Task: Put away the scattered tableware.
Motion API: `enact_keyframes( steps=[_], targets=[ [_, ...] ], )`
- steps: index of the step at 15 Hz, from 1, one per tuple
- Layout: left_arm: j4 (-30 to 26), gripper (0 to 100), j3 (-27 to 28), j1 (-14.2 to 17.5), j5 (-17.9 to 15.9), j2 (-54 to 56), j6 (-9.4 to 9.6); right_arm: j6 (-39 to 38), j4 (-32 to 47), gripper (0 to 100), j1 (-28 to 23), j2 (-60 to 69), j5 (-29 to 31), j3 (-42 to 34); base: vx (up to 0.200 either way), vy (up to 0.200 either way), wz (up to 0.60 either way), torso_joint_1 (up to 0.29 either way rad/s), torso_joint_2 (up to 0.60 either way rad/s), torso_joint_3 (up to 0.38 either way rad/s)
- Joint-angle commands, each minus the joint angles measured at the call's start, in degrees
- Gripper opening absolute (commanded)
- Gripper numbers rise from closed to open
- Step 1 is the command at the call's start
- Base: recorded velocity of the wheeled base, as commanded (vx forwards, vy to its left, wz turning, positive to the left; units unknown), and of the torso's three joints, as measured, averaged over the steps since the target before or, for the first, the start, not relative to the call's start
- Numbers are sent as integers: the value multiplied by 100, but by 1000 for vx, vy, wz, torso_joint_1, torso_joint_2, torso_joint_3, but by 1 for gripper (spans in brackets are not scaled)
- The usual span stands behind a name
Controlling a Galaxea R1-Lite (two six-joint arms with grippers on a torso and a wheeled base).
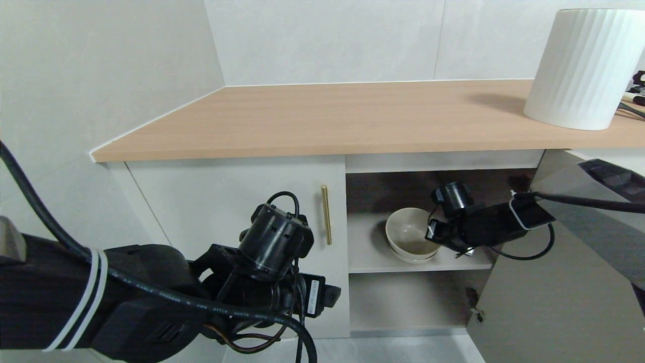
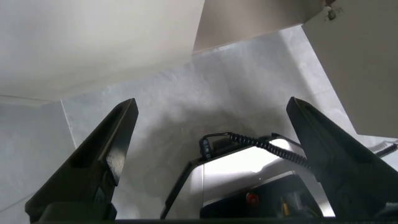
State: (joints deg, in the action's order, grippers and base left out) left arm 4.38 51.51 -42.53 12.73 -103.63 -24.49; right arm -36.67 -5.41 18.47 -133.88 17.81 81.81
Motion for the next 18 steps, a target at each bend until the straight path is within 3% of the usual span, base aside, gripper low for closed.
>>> enact_keyframes(
  steps=[1,9,10,18],
  targets=[
    [2,100,0,-1,2,1,-3,2,-4,0,-1,-33,21,19,0,0,0,0,0,0],
    [2,100,0,-1,2,1,-3,11,-4,0,-1,-60,30,37,0,0,0,0,0,0],
    [2,100,0,-1,2,-8,-3,11,-4,100,-1,-60,30,37,0,0,0,0,0,0],
    [2,100,0,-1,63,-17,-12,2,14,100,227,336,-6,-227,0,0,0,0,0,0]
  ],
)
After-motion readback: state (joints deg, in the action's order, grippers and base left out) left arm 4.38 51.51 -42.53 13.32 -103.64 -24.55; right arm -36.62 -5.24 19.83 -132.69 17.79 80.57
